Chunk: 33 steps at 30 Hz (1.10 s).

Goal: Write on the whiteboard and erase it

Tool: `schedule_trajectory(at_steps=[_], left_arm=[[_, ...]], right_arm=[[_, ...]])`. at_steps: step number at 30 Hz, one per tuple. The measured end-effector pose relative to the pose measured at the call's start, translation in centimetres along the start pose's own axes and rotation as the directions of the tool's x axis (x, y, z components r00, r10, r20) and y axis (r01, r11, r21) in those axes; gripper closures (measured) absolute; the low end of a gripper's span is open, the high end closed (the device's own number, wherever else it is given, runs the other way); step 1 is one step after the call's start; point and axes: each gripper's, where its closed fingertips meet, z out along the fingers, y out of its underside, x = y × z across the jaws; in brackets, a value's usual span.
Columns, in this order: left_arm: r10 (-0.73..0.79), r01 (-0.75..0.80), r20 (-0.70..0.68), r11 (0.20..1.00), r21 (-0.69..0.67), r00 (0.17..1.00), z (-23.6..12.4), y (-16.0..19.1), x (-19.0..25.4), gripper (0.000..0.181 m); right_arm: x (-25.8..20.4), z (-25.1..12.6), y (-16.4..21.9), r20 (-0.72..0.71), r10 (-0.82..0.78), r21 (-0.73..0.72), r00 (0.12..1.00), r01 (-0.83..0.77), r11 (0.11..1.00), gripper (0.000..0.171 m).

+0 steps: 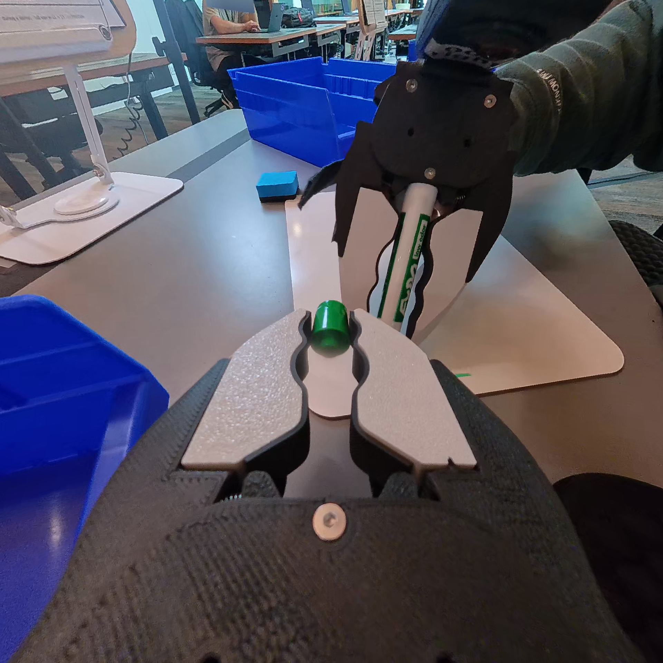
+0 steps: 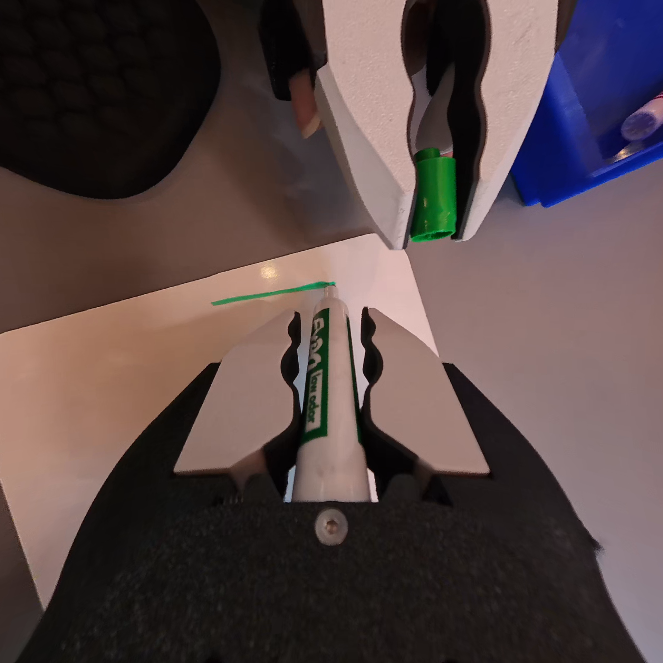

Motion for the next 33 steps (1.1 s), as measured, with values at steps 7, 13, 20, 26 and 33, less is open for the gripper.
schedule_trajectory(at_steps=[7, 13, 20, 26, 33], left_arm=[[0.001, -0.001, -0.001, 1.000, -0.003, 1.000, 0.0, 0.1, 0.0, 0.161], [0.001, -0.001, -0.004, 1.000, -0.006, 1.000, 0.1, 0.1, 0.1, 0.161], [0.002, -0.002, -0.003, 1.000, -0.006, 1.000, 0.1, 0.1, 0.1, 0.161], [-0.001, 0.001, -0.006, 1.000, -0.006, 1.000, 0.1, 0.1, 0.1, 0.161], [-0.002, 0.002, -0.008, 1.000, -0.008, 1.000, 0.1, 0.2, 0.1, 0.161]], right_arm=[[-1.2, -1.1, 1.2, -0.003, 0.008, -0.024, 1.000, -0.008, 1.000, 0.138], [-2.1, -2.1, 2.3, -0.014, 0.019, -0.044, 1.000, -0.019, 0.999, 0.138], [-0.6, -1.8, 2.3, -0.049, 0.019, -0.045, 0.999, -0.021, 0.999, 0.138], [1.5, -1.5, 2.4, -0.078, 0.026, -0.050, 0.997, -0.030, 0.998, 0.138], [1.5, -1.5, 2.5, -0.071, 0.030, -0.057, 0.997, -0.034, 0.998, 0.138]])
